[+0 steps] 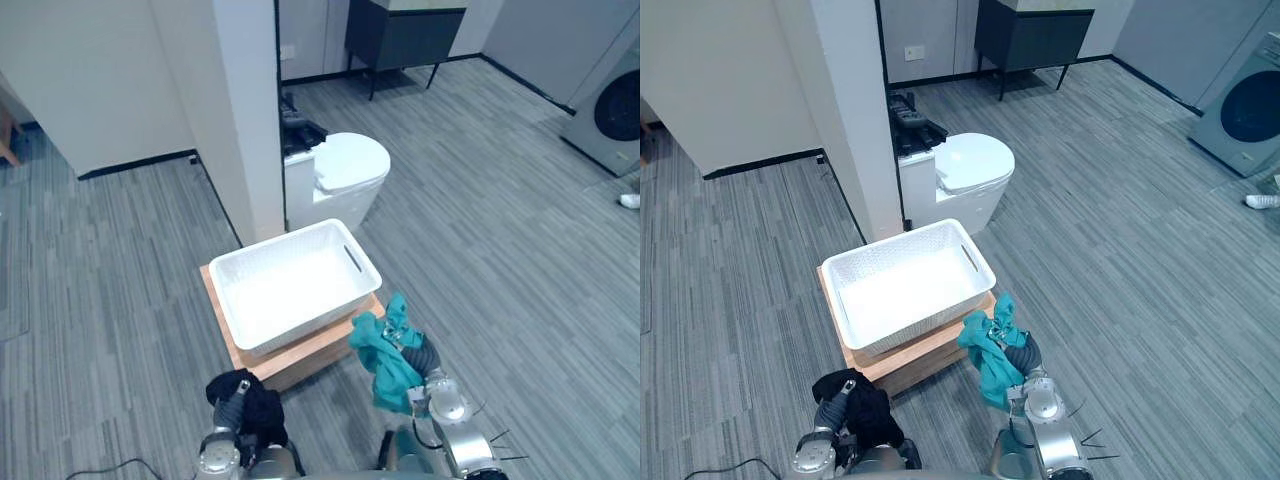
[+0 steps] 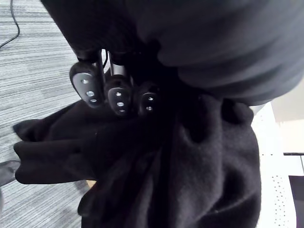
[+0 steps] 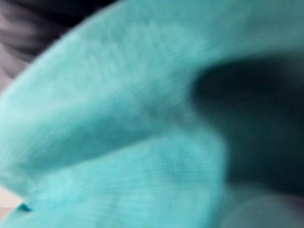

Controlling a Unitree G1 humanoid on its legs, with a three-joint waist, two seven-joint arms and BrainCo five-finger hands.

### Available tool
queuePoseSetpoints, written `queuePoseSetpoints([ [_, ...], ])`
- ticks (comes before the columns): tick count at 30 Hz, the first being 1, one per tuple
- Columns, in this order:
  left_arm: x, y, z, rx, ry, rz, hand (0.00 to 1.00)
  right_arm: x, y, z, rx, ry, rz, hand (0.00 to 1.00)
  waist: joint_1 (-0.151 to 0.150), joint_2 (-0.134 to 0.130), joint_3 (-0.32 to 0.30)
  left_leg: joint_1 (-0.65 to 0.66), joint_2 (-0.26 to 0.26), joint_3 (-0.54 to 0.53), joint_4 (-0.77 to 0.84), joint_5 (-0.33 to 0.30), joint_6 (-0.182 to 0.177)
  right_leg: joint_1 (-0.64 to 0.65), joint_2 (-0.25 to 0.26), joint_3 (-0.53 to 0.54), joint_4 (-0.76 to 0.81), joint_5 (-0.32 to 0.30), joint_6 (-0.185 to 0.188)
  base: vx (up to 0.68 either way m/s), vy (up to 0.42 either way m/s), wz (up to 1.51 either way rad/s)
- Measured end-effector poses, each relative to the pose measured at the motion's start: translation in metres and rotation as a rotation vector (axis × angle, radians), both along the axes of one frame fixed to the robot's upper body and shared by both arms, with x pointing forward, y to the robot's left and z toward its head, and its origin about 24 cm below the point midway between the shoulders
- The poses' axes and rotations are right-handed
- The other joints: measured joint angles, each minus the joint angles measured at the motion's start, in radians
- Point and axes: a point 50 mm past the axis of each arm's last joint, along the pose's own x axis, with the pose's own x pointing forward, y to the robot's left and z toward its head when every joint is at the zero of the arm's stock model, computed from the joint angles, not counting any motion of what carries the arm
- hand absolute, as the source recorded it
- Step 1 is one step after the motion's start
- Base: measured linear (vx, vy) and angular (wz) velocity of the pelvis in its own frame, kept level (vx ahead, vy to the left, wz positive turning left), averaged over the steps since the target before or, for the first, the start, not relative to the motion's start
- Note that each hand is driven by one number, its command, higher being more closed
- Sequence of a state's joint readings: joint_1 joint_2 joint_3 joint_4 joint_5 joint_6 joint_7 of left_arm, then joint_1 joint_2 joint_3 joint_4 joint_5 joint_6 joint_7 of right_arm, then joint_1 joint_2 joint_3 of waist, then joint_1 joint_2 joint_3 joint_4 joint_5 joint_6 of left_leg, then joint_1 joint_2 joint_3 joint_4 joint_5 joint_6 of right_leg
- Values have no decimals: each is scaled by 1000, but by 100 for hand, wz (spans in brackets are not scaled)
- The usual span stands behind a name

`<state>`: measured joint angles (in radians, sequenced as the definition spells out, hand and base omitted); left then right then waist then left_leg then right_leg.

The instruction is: Tidy the bed and pick cloth on bed and put in laundry

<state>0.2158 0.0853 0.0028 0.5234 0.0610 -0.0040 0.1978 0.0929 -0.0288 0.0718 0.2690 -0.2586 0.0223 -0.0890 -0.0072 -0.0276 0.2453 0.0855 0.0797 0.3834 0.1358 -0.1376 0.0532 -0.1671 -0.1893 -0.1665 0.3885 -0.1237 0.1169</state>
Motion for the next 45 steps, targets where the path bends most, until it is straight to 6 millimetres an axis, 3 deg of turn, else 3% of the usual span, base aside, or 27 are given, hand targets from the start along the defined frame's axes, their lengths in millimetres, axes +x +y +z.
queuePoseSetpoints([
  [1, 3, 0, 1, 3, -7, -6, 100, 2, 1, 4, -1, -19, 5, 100, -7, -13, -6, -6, -18, -24, 0, -4, -10, 26, 33, 64, -214, 84, 7, 175, -85, 44],
  [2, 4, -1, 1, 9, -7, -13, 100, 2, 0, 6, -8, -27, 6, 100, -6, -20, -9, -4, -28, -31, 1, -10, -20, 36, 36, 79, -272, 147, -3, 226, -139, 62],
  [3, 4, 1, 2, 30, -5, -33, 100, 3, 0, 9, -13, -40, 11, 100, -5, -39, -17, 3, -60, -43, 3, -20, -35, 51, 29, 96, -310, 284, -20, 235, -199, 34],
  [5, 1, -6, -2, 7, 8, -29, 100, 15, -2, 23, -50, -102, 47, 100, 7, -4, -18, 12, -46, -46, 19, -47, -71, 77, 38, 80, -339, 261, -18, 194, -181, 7],
  [7, -3, -11, -4, -10, 18, -26, 100, 29, -6, 54, -82, -237, 67, 100, 2, 23, -21, 11, -17, -50, 11, -55, -81, 103, 69, 62, -389, 269, -29, 117, -127, 1],
  [11, -3, -10, -5, -7, 21, -28, 100, 49, -3, 100, -172, -431, 163, 100, 6, -3, -23, 6, -3, -47, 1, -56, -85, 118, 87, 61, -427, 283, -45, 20, -78, -3],
  [13, -5, -10, -6, -5, 32, -30, 100, 62, 9, 121, -226, -515, 260, 100, 12, -9, -27, 1, -6, -46, -1, -54, -81, 120, 87, 63, -446, 295, -46, 0, 0, 0],
  [19, -5, -16, -7, -12, 36, -60, 100, 87, 60, 154, -267, -636, 509, 100, 32, -7, -27, -56, -10, -82, 19, -53, -81, 100, 78, 57, -464, 319, -53, -35, 11, 15],
  [21, -4, -18, -7, -17, 32, -63, 100, 93, 67, 159, -285, -646, 532, 100, 50, -3, -24, -82, -10, -88, 30, -53, -81, 79, 78, 56, -464, 333, -61, -61, 11, 14],
  [24, 2, -25, -5, -38, 7, -57, 100, 111, 68, 172, -333, -660, 531, 100, 51, 37, 7, -161, -12, -119, 59, -46, -71, 28, 71, 48, -464, 383, -70, -100, 43, 26],
  [28, 18, -24, 4, -26, -70, -57, 100, 131, 66, 199, -413, -711, 516, 100, 50, 85, 104, -256, -26, -155, 82, -37, -60, -37, 57, 32, -464, 429, -79, -140, 67, 24],
  [32, 32, -26, 16, -30, -141, -46, 100, 147, 49, 219, -522, -734, 452, 100, 51, 114, 178, -326, -31, -190, 94, -10, -58, -85, 47, 20, -462, 439, -77, -51, 57, 35],
  [33, 36, -27, 20, -31, -169, -51, 100, 153, 41, 224, -559, -731, 420, 0, 52, 124, 198, -344, -31, -194, 99, 1, -55, -97, 46, 15, -462, 439, -77, 17, 33, 24],
  [38, 44, -42, 30, -66, -238, -86, 100, 169, -9, 233, -669, -665, 229, 0, 54, 162, 231, -398, -31, -208, 124, 10, -52, -136, 44, 7, -462, 439, -77, 11, 26, 6],
  [42, 50, -45, 39, -77, -286, -96, 100, 168, -27, 237, -747, -669, 152, 0, 47, 163, 231, -390, -28, -201, 128, 6, -48, -127, 46, 21, -462, 439, -77, -9, 34, -7],
  [45, 55, -47, 57, -84, -376, -97, 100, 157, -33, 219, -777, -659, 121, 0, 49, 163, 231, -328, -15, -192, 125, -15, -53, -71, 54, 37, -465, 439, -77, -13, 35, -9],
])
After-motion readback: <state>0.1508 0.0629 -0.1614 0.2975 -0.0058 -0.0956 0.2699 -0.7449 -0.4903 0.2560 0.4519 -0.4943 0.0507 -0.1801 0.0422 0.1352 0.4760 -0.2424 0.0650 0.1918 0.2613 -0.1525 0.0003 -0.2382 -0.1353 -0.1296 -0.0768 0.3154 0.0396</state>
